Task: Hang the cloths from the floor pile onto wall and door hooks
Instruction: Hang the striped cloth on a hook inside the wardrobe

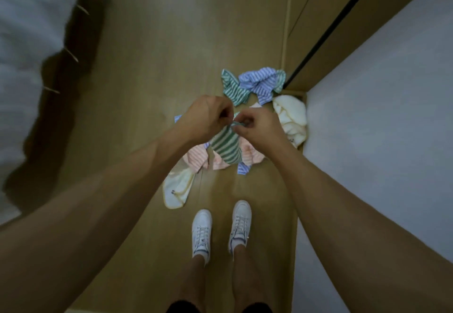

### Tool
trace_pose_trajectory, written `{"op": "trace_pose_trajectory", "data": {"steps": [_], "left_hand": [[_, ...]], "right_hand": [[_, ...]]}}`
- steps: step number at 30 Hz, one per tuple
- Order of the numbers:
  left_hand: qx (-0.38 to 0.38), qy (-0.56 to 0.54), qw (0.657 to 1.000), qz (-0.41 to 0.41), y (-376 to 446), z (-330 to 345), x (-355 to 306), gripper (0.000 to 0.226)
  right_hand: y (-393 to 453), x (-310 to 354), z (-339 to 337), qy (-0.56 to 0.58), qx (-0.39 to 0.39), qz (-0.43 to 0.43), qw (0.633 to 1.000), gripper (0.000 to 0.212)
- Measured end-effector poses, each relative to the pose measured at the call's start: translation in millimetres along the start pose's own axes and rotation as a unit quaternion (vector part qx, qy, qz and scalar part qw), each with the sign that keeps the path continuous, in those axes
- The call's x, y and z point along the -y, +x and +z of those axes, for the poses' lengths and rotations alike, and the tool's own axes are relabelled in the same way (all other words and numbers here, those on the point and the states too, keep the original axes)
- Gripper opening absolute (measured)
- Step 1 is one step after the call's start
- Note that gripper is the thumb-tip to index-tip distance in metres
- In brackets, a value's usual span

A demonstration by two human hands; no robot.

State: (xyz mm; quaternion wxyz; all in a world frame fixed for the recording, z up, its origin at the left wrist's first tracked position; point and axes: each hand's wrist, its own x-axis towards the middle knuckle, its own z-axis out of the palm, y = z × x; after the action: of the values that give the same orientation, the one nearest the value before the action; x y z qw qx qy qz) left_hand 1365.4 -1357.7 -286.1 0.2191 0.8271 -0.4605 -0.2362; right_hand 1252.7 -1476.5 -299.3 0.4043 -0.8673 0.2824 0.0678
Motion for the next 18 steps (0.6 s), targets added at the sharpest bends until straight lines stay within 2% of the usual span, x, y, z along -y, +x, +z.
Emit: {"op": "trace_pose_trajectory", "data": {"steps": [4, 7, 14, 18], "left_hand": [[-0.010, 0.047, 0.998, 0.031, -14, -86, -49, 0.023], [-0.019, 0.099, 0.993, 0.058, -30, -140, -81, 0.021], [-0.137, 0.169, 0.972, 0.090, -90, -239, -133, 0.019], [-0.169, 0.154, 0.969, 0.089, -123, -279, -149, 0.016]], "right_hand": [[-24, 69, -65, -0.035, -0.036, -0.058, 0.997, 0.010], [-44, 117, -105, -0.082, -0.059, -0.093, 0.991, 0.010], [-98, 214, -167, -0.182, -0.150, -0.181, 0.955, 0.016], [-123, 258, -182, -0.172, -0.183, -0.235, 0.939, 0.014]]}}
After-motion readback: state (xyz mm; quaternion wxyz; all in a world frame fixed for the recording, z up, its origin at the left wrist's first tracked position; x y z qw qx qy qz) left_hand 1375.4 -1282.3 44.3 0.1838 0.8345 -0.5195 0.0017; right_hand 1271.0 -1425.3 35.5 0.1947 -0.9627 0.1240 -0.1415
